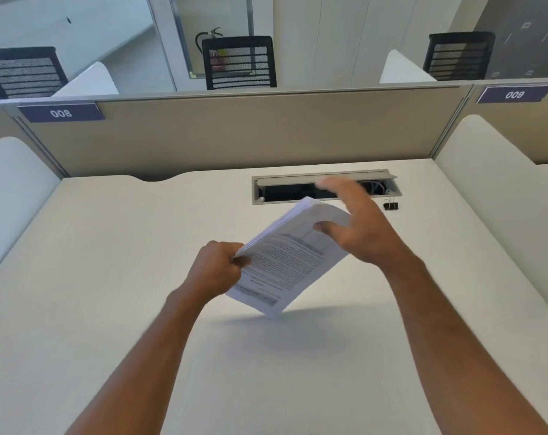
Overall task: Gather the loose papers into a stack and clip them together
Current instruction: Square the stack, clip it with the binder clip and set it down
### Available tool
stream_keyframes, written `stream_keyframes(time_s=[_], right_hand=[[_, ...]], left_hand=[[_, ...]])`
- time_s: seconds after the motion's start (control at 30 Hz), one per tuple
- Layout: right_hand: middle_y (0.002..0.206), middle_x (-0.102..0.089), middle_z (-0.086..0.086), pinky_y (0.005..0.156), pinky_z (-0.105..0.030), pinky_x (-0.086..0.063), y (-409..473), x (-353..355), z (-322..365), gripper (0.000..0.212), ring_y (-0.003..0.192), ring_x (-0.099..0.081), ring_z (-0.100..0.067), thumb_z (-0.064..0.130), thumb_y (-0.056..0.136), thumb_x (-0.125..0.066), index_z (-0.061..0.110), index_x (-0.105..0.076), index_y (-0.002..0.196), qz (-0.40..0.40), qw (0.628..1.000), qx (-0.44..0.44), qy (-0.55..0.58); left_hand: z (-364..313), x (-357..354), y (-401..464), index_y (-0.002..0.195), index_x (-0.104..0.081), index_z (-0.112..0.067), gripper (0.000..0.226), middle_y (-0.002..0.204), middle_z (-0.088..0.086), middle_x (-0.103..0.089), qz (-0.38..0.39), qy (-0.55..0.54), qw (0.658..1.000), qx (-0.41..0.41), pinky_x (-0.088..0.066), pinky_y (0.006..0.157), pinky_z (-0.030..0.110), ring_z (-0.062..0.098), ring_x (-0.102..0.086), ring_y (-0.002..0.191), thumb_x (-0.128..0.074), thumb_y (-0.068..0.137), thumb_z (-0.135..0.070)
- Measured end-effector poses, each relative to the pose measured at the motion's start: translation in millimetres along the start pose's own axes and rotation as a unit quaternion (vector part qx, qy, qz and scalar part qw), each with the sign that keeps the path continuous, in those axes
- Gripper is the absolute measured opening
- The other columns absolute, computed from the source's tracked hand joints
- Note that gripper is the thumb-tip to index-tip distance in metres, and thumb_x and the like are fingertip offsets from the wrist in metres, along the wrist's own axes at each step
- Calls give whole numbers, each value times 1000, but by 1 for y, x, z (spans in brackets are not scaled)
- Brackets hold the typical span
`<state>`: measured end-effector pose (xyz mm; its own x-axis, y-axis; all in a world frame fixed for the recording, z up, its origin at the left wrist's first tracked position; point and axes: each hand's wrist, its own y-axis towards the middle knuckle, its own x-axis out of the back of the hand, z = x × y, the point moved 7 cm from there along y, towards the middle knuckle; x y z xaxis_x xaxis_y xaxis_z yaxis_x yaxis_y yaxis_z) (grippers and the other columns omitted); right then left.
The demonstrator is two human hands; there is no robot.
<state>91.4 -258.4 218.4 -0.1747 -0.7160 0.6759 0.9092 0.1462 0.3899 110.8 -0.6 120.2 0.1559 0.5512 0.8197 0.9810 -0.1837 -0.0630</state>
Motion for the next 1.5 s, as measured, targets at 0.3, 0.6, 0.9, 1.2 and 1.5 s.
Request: stream_keyframes(time_s=[0.3, 0.6, 0.9, 1.2, 1.5], right_hand=[[88, -75, 0, 72, -38, -54, -40, -12, -69, 14, 79, -67, -24, 16, 92, -68, 25, -77, 87, -29, 945, -258, 201], [87, -77, 4, 74, -31, -55, -78, -54, -97, 17, 81, -68, -18, 4, 91, -68, 19, -77, 91, -96, 881, -304, 350], [88, -76, 4, 79, -27, -53, -106, -92, -123, 21, 90, -67, -17, 2, 89, -71, 22, -77, 91, -76, 870, -355, 333], [105, -74, 0, 76, -27, -56, -91, -60, -114, 25, 92, -69, -15, 6, 88, -73, 18, -70, 109, -103, 899, -311, 291], [99, -75, 12, 80, -27, -55, -36, -30, -46, 25, 93, -70, -13, 20, 89, -72, 34, -73, 109, 114, 970, -187, 108]], left_hand=[[25, 43, -1, 70, -71, -29, 22, 55, -16, -61, -58, -107, 993, 1, -40, 55, 27, 9, -48, 53, -69, 89, -18], [61, -11, -21, 98, -76, -15, 17, 93, -5, -79, -108, -466, 875, 77, -55, 80, 32, 14, -71, 86, -64, 94, -2], [69, -54, -45, 81, -73, -23, 25, 69, -17, -73, -188, -419, 876, 145, -51, 60, 14, 2, -62, 66, -63, 96, -5], [67, -29, -27, 81, -72, -9, 16, 75, 1, -68, -168, -262, 944, 108, -45, 63, 28, 16, -55, 70, -62, 93, -3], [-22, 59, -4, 81, -72, -12, 17, 60, 5, -59, -126, -9, 987, -97, -47, 56, 36, 29, -50, 56, -59, 87, -3]])
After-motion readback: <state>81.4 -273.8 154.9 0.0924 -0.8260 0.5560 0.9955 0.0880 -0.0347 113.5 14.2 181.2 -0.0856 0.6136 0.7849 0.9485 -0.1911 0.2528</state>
